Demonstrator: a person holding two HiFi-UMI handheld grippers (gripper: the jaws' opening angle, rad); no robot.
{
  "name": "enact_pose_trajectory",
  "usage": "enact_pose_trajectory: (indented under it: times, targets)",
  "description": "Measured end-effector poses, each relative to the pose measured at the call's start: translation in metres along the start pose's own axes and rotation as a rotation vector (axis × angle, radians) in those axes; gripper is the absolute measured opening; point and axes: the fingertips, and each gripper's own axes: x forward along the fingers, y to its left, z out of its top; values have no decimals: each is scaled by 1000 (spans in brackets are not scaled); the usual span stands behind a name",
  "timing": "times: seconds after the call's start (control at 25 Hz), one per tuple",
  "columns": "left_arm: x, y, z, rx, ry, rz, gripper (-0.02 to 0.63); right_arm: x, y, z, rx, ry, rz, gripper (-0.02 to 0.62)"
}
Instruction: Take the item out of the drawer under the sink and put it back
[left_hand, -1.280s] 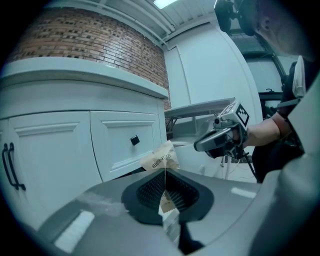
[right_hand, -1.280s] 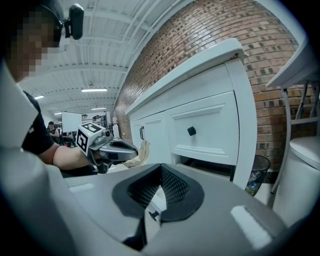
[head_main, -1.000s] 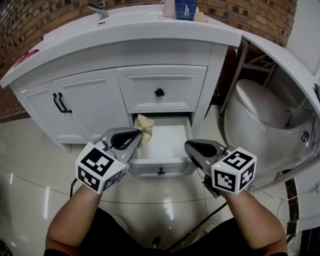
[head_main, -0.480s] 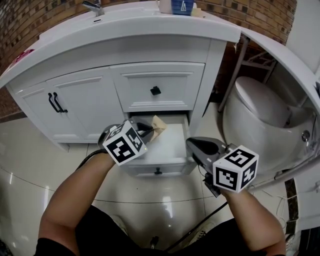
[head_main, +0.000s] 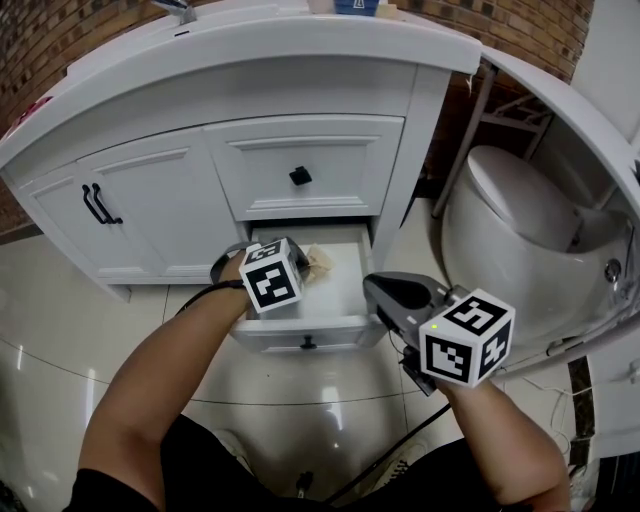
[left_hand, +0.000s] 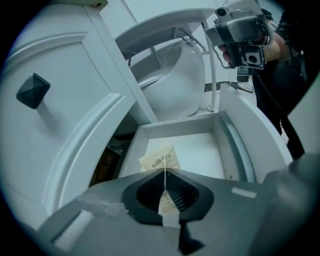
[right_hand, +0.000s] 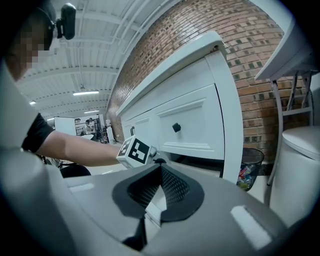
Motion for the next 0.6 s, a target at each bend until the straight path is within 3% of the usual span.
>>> enact_pose_trajectory:
  times: [0.6]
  targets:
    - [-3,3,-1,-19,-16,17,31,1,2,-1,-4,6,-6,8]
